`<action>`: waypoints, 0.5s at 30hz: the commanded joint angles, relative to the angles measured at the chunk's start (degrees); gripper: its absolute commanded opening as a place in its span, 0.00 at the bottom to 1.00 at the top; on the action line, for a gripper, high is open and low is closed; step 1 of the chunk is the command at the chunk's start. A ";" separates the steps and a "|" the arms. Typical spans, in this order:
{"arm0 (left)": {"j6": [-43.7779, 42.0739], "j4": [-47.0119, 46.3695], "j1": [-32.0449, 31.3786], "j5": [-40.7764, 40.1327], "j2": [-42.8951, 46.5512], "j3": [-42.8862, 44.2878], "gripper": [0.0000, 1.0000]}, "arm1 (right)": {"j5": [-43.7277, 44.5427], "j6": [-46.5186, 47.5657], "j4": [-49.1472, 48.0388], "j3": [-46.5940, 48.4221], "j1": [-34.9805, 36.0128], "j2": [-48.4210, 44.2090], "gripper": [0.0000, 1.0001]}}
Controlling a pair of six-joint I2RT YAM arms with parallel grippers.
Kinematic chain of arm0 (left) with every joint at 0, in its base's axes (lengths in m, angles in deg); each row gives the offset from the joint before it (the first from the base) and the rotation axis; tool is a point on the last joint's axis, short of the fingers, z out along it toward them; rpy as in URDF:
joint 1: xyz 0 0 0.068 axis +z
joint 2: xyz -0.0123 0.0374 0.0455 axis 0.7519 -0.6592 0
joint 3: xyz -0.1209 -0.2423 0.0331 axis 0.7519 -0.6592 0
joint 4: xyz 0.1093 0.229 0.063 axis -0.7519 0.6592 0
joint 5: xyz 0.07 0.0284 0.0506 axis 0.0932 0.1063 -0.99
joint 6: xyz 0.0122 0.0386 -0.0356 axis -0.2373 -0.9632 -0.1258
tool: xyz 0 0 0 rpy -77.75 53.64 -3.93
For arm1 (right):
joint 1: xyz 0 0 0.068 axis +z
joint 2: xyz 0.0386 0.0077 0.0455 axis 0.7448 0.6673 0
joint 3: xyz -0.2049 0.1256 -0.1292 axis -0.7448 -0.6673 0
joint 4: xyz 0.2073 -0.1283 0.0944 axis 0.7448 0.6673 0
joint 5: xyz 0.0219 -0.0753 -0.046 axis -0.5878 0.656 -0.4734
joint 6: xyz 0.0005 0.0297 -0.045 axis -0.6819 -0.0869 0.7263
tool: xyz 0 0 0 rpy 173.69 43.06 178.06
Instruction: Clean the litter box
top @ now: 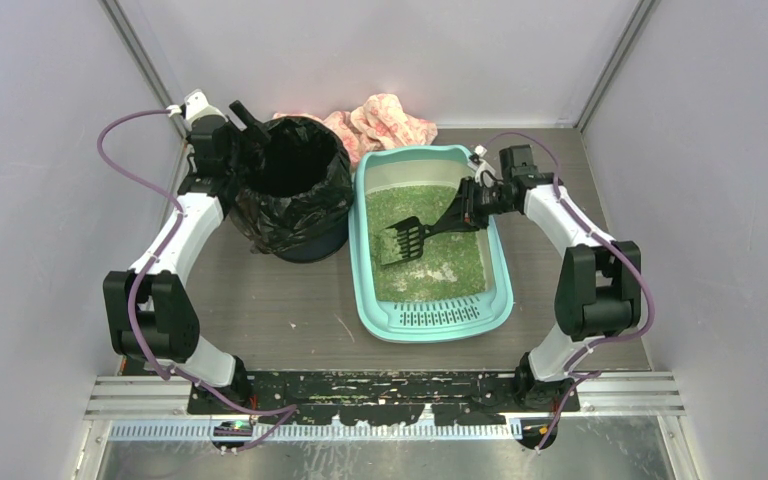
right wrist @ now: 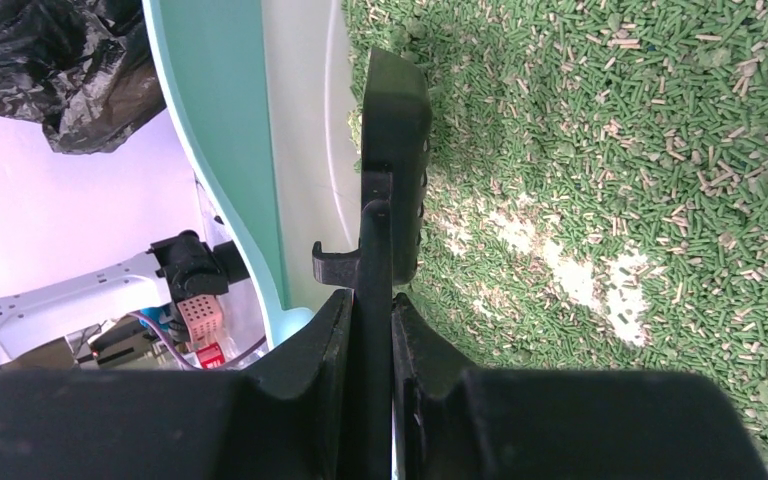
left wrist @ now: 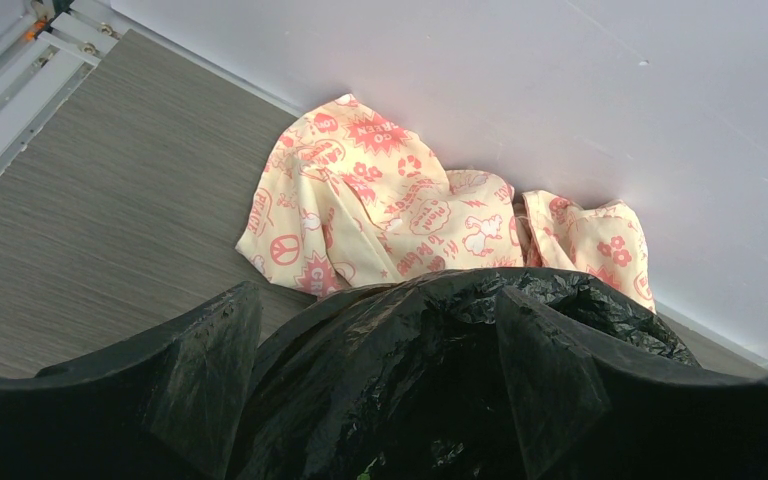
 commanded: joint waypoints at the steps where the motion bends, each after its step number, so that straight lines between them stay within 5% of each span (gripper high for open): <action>1: 0.58 1.29 -0.92 1.91 -1.80 -0.55 0.86 | -2.74 1.05 0.62 2.85 -0.78 -3.30 0.01; 15: 0.75 1.13 -1.07 2.35 -2.05 -0.31 0.86 | -7.53 -1.94 -2.39 0.61 -7.34 -8.61 0.01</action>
